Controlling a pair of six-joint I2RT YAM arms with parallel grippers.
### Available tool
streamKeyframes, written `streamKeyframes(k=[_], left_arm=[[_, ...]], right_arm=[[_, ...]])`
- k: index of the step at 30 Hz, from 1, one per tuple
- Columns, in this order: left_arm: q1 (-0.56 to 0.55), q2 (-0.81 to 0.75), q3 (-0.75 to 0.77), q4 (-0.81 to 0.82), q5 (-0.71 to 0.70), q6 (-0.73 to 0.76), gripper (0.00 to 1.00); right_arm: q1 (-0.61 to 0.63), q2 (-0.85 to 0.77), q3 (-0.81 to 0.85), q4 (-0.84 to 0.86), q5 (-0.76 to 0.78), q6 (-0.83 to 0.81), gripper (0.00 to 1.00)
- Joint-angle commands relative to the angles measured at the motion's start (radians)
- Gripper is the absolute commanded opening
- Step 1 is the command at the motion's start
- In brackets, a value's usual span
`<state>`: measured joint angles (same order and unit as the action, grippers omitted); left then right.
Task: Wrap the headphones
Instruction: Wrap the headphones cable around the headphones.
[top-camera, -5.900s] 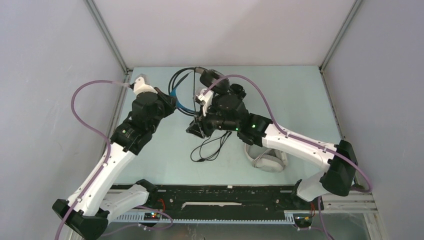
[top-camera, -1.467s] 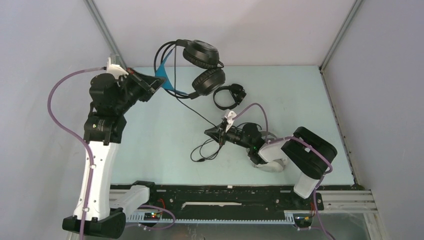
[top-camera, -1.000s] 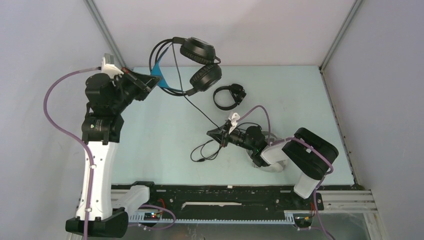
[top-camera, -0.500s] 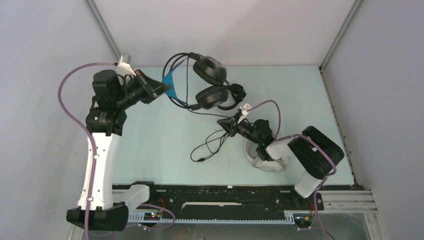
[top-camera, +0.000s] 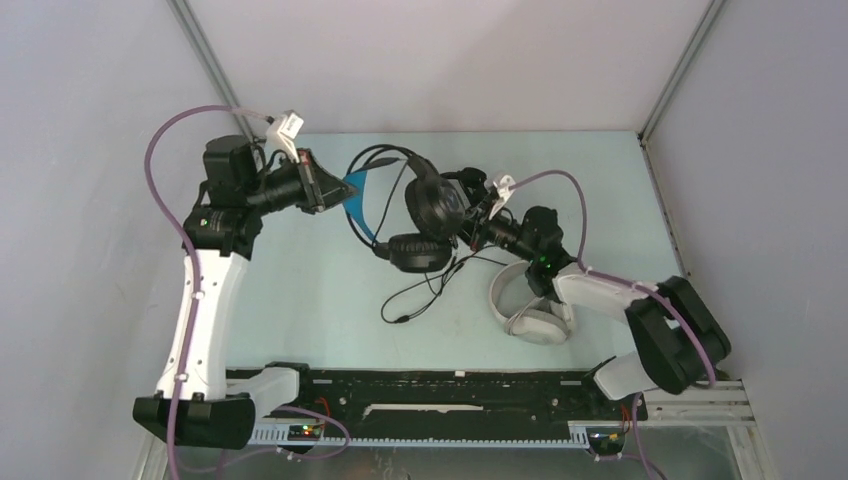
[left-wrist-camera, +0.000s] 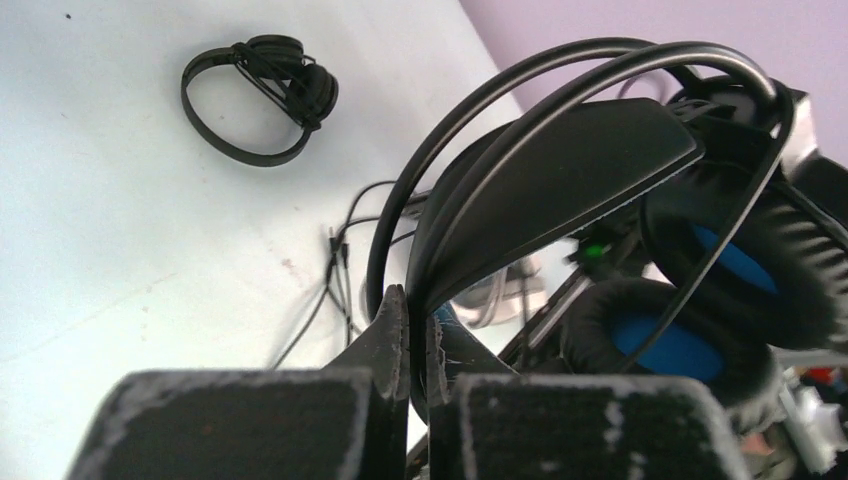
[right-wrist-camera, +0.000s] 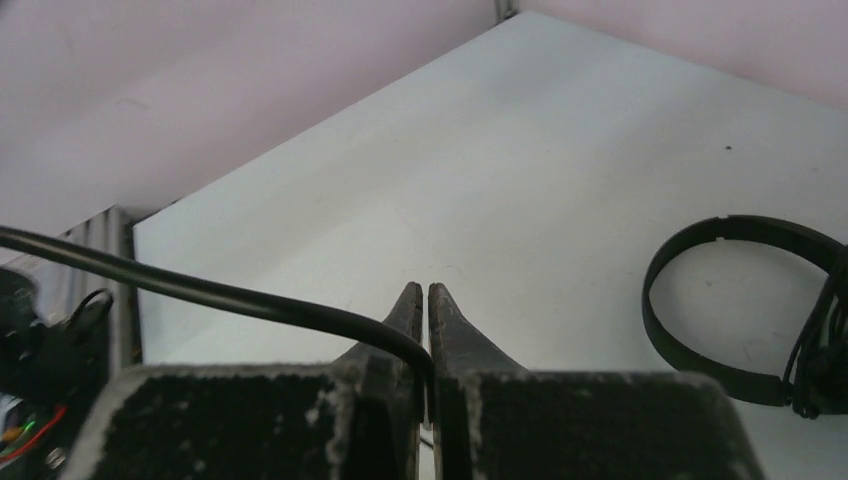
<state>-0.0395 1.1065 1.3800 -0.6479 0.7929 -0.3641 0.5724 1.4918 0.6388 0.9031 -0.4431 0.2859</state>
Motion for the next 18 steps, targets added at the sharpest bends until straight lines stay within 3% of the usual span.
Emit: streamKeyframes(k=[1,5,8,13,18], left_arm=[[-0.046,0.037,0.002,-0.019,0.093,0.245,0.0],[-0.132,0.105,0.065,-0.166,0.129,0.495,0.0],[-0.195,0.156,0.099,-0.28,0.027,0.728,0.0],[-0.23,0.097,-0.051,-0.093,-0.081,0.854,0.0],[-0.285,0.01,-0.139,-0.027,-0.188,1.015,0.0]], right_arm=[[-0.014,-0.113,0.125,-0.345,-0.196,-0.015,0.0],[-0.017,-0.151,0.208,-0.615,-0.319,0.005,0.0],[-0.026,-0.177,0.282,-0.816,-0.388,0.023,0.0],[-0.048,-0.238,0.32,-1.004,-0.489,0.08,0.0],[-0.063,-0.266,0.332,-1.022,-0.564,0.151,0.0]])
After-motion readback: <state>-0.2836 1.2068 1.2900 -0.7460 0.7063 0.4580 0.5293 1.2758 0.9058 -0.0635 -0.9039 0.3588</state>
